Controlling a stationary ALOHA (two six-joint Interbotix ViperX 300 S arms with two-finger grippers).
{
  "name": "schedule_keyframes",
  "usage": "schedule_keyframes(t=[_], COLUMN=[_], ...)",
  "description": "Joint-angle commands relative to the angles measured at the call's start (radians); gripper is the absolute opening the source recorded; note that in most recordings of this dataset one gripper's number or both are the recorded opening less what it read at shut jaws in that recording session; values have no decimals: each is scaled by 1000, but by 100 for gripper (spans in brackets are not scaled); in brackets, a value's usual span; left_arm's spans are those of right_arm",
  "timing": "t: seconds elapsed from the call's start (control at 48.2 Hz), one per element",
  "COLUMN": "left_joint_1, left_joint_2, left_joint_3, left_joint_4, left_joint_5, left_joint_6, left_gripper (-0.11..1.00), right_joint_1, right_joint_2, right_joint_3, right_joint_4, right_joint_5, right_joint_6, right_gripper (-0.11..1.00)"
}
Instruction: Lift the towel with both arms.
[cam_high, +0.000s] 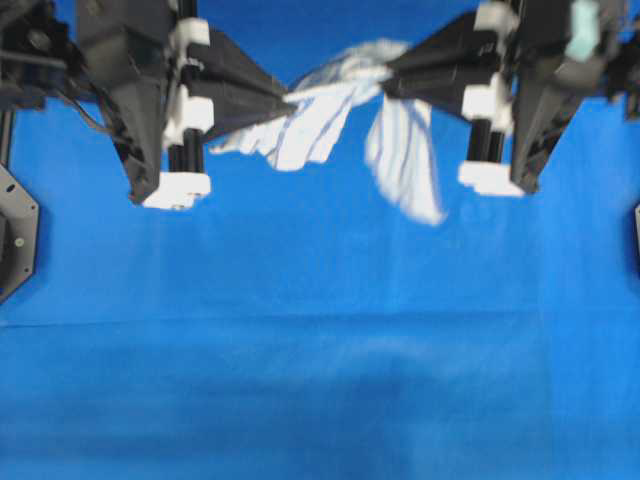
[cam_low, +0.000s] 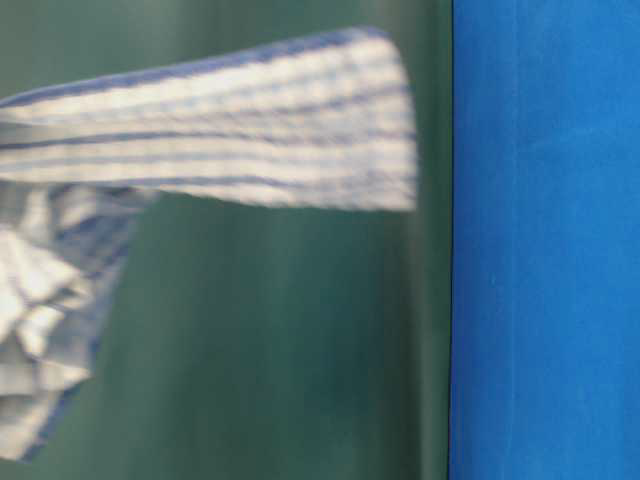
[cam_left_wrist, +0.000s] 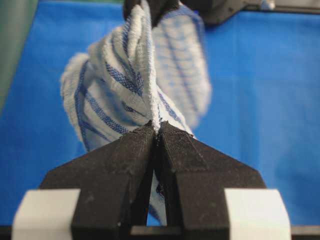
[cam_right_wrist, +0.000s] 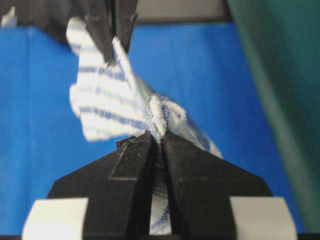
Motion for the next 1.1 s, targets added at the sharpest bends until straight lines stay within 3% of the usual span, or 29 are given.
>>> schedule_keyframes(t=[0.0,0.249,0.727,0.789,0.893,1.038,1.08], left_joint_1=[6,15,12,9,-6,-28,-29], left_joint_2=[-6,-6,-2,-3,-3,-2,-2], left_joint_3=[-74,-164,-164,-163,-158,-146,-141], left_joint_4=[6,6,6,6,6,6,6], left_joint_5=[25,52,52,52,44,40,40], left_joint_6=[0,38,66,66,67,72,72], left_gripper=[2,2,6,15,41,84,90], right_joint_1=[-3,-3,-3,-3,-3,-5,-3], right_joint_2=[-21,-21,-21,-21,-21,-21,-21], right_joint_3=[-74,-150,-147,-147,-146,-138,-135], right_joint_4=[-5,-5,0,0,0,-5,-5], right_joint_5=[20,44,58,64,77,89,89], right_joint_6=[-15,-48,-54,-57,-60,-58,-57], right_gripper=[8,8,8,9,13,56,64])
